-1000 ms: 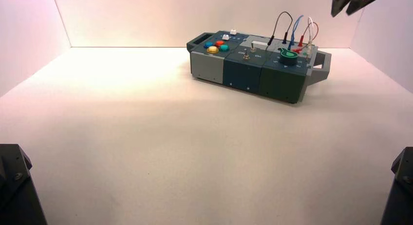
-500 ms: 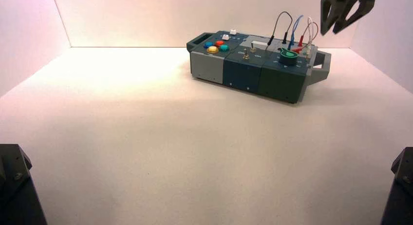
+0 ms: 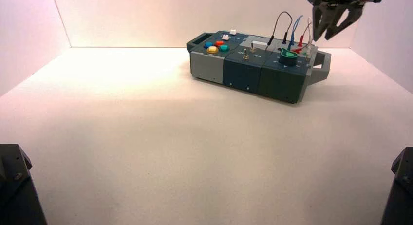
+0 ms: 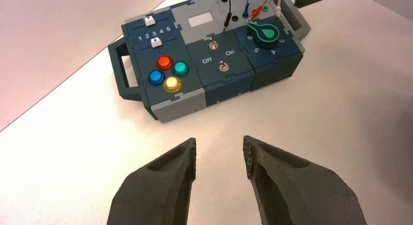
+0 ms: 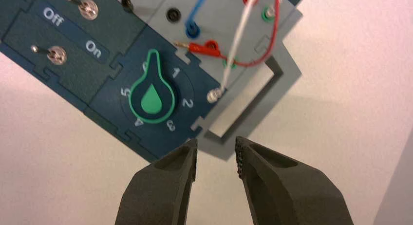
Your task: Insert the white wire.
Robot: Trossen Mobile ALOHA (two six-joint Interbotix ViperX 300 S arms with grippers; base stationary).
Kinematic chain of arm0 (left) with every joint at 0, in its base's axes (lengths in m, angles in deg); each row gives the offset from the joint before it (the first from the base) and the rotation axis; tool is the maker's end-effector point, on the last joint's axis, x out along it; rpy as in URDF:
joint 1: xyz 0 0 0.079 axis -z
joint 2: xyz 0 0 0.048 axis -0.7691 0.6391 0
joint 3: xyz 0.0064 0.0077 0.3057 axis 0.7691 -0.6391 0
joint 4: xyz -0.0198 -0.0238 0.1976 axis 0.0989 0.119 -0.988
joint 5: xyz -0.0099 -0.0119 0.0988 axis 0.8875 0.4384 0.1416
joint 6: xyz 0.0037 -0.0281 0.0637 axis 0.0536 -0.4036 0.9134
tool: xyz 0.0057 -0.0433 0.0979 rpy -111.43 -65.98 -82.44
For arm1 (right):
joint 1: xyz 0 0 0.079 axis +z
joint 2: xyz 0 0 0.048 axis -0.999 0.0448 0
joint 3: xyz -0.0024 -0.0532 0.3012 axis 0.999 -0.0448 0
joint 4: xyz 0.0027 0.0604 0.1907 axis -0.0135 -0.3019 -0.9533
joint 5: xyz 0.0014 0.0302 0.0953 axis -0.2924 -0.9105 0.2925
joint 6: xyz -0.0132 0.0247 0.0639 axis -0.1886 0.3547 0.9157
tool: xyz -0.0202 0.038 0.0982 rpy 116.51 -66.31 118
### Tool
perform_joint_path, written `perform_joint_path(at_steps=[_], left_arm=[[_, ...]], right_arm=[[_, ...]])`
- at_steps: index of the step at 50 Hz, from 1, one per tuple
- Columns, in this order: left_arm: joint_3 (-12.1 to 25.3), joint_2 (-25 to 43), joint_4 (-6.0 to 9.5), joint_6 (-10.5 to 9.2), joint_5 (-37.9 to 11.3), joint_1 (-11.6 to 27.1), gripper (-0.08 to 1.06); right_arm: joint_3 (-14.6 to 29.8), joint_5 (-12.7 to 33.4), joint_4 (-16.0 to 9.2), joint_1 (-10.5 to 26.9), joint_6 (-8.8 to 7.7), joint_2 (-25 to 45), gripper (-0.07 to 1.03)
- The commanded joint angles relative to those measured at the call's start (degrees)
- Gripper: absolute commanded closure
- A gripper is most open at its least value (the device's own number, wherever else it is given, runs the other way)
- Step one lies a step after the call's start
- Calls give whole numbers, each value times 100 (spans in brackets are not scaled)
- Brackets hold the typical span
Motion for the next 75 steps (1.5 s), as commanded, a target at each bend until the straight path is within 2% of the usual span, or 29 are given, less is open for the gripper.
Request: perform_joint_path(at_steps=[1, 23, 30, 55, 67, 75], left_arm=[[53, -88, -9, 26, 44, 9, 45], [53, -88, -18, 26, 44, 9, 45], [44, -97, -26, 26, 44, 9, 45], [44, -105, -35, 35, 44, 9, 45], [44, -123, -35, 35, 44, 9, 45], [35, -123, -35, 35, 62, 9, 45]], right_arm=[[272, -26, -9, 114, -35, 123, 53], [510, -70, 18, 123, -9, 510, 53], [554, -79, 114, 88, 0, 519, 53], [686, -149, 114, 35, 0, 826, 54], [765, -185, 158, 35, 0, 984, 59], [791, -193, 158, 35, 0, 1063, 67]])
